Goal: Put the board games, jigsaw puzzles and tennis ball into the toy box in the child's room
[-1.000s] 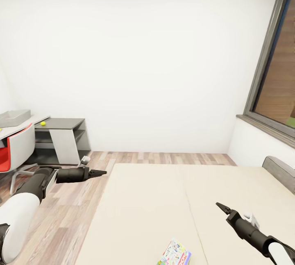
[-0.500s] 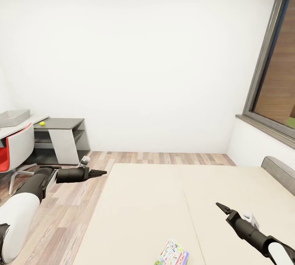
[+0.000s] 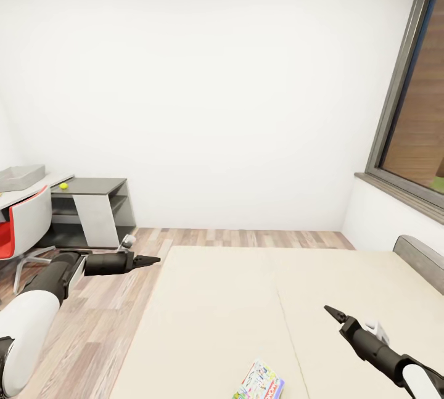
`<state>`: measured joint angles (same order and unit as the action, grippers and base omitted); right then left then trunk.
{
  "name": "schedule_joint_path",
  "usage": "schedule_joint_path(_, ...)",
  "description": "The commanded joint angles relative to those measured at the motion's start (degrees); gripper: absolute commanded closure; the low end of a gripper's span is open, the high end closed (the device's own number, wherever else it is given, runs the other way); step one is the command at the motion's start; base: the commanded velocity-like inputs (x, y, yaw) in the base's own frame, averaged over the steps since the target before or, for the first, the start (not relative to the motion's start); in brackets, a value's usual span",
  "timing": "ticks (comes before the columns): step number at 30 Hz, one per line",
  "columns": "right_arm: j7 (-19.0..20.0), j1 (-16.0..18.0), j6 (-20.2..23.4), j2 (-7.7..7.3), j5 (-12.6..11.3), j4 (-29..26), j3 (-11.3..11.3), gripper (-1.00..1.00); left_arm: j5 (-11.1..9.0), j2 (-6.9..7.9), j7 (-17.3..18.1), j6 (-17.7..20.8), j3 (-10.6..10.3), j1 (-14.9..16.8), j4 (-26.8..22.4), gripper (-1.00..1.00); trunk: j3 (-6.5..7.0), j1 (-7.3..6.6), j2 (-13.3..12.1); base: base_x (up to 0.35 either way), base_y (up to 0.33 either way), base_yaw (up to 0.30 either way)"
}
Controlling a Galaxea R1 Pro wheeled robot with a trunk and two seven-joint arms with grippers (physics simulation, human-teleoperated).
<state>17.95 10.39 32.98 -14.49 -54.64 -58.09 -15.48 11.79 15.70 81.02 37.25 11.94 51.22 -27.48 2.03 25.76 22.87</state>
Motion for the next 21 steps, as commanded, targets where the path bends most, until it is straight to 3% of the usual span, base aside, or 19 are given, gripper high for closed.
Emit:
schedule_joint_path(1,-0.72,0.06,0.57,-0.03,-0.11,-0.14,-0.01,-1.00,0.60,-0.02,0.44,0.58,0.38,0.02,-0.02,-1.00,-0.03,0.02,0.04,0.000,0.000,0.000)
schedule_joint_path(4,-4.45,0.04,1.25,-0.02,-0.16,-0.47,0.16,-1.00,0.60,0.05,0.46,0.56,0.39,0.02,-0.02,-1.00,-0.03,0.02,0.04,0.000,0.000,0.000)
schedule_joint_path(6,-9.36,0.29,2.52,0.12,-0.21,-0.81,0.20,-1.00,0.64,0.08,0.44,0.55,0.38,0.02,-0.02,-1.00,-0.03,0.02,0.04,0.000,0.000,0.000)
schedule_joint_path(9,-22.49,2.90,6.26,1.04,-0.34,-1.35,0.81,-1.00,0.68,0.09,0.30,0.64,0.31,0.02,-0.02,-1.00,-0.03,0.02,0.04,0.000,0.000,0.000)
schedule_joint_path(11,-28.40,5.03,8.06,1.97,-0.36,-1.45,1.84,-1.00,0.68,0.06,0.16,0.72,0.25,0.02,-0.02,-1.00,-0.03,0.02,0.04,0.000,0.000,0.000)
schedule_joint_path(16,-36.34,8.51,10.53,3.01,-0.37,-1.49,3.87,-1.00,0.76,0.09,-0.16,0.79,0.25,0.02,-0.02,-1.00,-0.03,0.02,0.04,0.000,0.000,0.000)
schedule_joint_path(21,-38.33,9.50,10.79,3.44,-0.26,-1.63,5.95,-1.00,0.91,0.12,-0.44,0.84,0.29,0.02,-0.11,-1.00,-0.03,0.02,0.04,0.000,0.000,0.000)
